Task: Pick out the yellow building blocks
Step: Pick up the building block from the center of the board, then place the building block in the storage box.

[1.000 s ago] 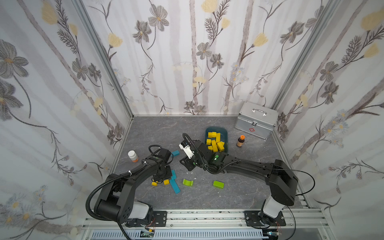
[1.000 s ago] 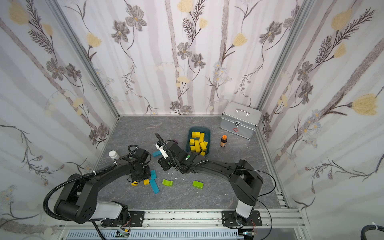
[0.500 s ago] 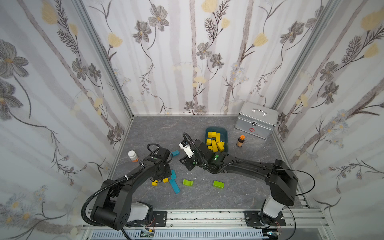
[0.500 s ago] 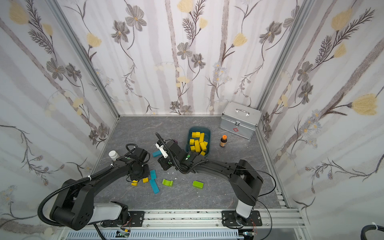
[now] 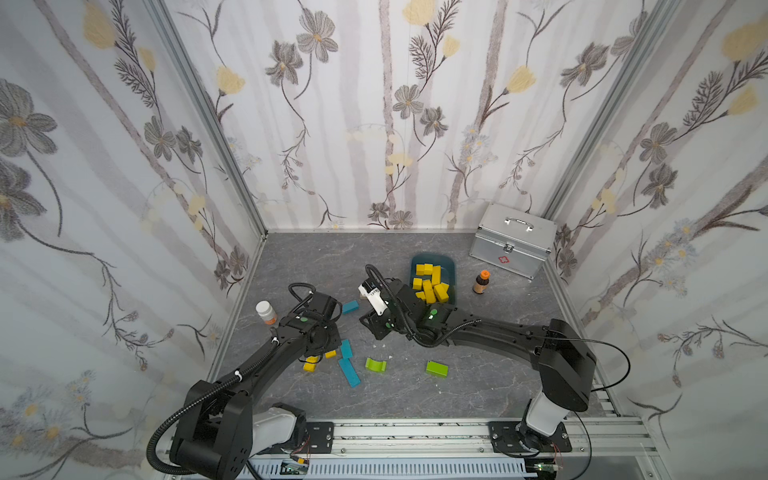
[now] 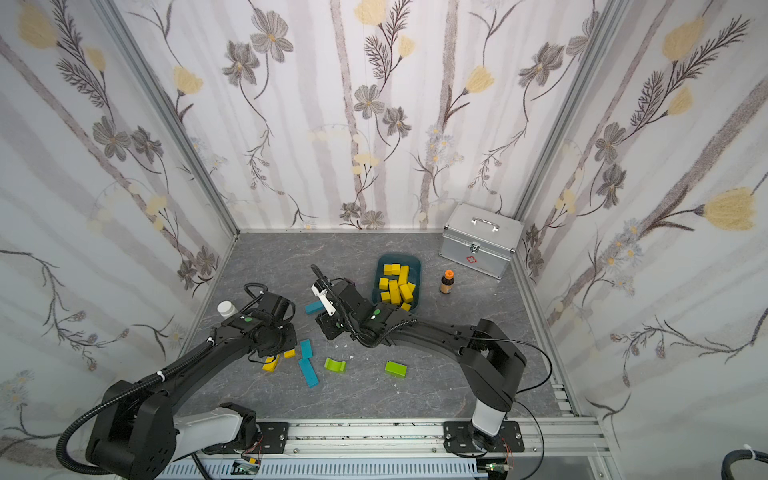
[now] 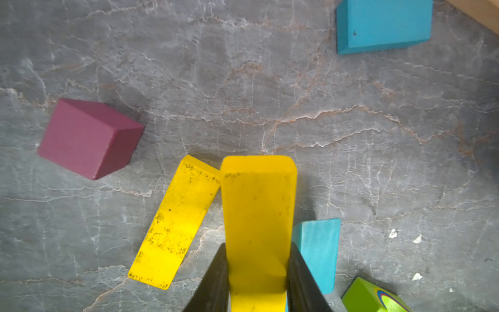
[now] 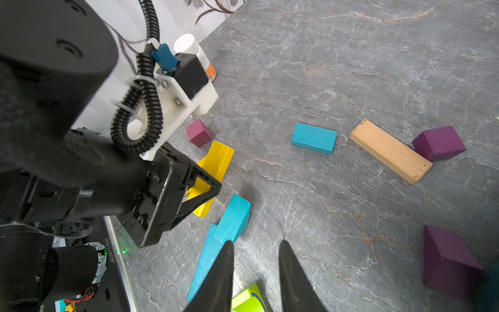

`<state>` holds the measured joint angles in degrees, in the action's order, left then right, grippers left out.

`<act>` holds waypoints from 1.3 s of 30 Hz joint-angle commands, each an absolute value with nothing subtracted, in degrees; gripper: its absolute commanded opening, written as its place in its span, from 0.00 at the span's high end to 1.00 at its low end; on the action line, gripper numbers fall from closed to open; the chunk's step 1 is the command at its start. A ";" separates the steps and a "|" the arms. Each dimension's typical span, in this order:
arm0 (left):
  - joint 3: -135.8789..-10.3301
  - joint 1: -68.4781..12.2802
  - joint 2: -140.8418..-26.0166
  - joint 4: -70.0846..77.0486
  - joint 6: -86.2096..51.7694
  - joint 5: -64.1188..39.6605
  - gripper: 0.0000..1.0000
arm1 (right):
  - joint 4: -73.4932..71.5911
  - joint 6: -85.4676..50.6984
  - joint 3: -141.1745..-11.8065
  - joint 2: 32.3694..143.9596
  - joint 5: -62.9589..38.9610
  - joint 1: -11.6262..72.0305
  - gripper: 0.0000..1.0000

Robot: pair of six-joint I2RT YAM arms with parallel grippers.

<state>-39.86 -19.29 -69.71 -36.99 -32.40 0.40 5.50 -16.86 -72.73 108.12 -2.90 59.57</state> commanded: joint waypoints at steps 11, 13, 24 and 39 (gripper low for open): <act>-43.11 -19.25 -69.11 -36.30 -33.56 3.07 1.00 | 4.30 -17.18 -72.26 106.18 -0.40 59.58 0.70; -43.83 -19.32 -69.90 -36.36 -33.41 2.92 1.00 | 4.27 -17.14 -72.08 106.08 -0.17 59.59 0.71; -46.99 -19.50 -70.14 -36.75 -33.31 2.28 1.00 | 3.61 -20.15 -70.77 105.08 0.61 58.23 0.76; -53.92 -23.58 -76.77 -35.05 -34.41 4.32 1.00 | 2.04 -24.24 -64.95 100.64 1.14 53.66 0.76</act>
